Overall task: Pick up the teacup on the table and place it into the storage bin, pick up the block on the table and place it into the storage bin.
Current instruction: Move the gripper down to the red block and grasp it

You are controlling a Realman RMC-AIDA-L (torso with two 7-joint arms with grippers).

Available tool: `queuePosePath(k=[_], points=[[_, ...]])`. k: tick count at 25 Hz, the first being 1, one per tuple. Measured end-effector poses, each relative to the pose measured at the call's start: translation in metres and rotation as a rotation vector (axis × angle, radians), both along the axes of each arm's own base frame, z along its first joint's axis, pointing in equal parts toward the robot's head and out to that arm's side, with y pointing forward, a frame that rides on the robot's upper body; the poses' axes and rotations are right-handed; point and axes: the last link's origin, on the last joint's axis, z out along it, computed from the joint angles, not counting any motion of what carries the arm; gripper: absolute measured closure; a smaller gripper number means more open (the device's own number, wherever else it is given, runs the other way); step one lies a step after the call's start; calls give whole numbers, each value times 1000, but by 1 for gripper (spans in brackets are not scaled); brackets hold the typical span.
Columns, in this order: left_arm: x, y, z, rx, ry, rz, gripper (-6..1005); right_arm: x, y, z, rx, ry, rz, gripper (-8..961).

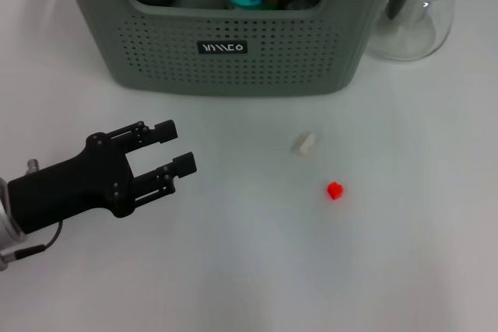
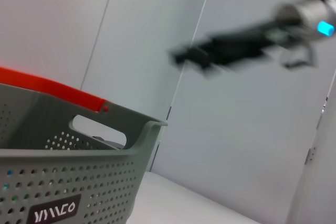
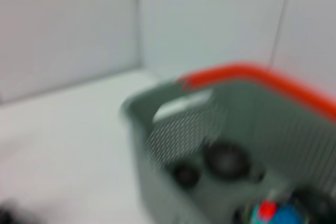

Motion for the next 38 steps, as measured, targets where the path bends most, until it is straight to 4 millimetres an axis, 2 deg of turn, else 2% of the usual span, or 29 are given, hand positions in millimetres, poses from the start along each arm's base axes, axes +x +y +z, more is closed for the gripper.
queuePosePath(k=[2, 6, 11, 16, 19, 24, 31, 38], points=[[0, 1, 1, 2, 3, 0, 395, 18, -25, 10, -67, -41, -4, 277], [1, 3, 1, 2, 4, -5, 395, 54, -48, 9, -209, -108, -123, 280], [2, 6, 1, -4, 5, -7, 395, 81, -46, -28, -349, -191, -251, 284], [1, 5, 0, -5, 7, -2, 395, 105, -27, -77, -435, -294, -357, 286], [1, 4, -1, -4, 6, 1, 395, 107, -22, -98, -472, -345, -346, 283], [1, 3, -2, -3, 5, 3, 396, 104, -25, -123, -504, -443, -222, 284], [0, 3, -2, -5, 6, 4, 396, 111, -20, -136, -482, -443, -241, 357], [0, 2, -3, -5, 7, 5, 396, 119, -16, -145, -474, -438, -277, 392]])
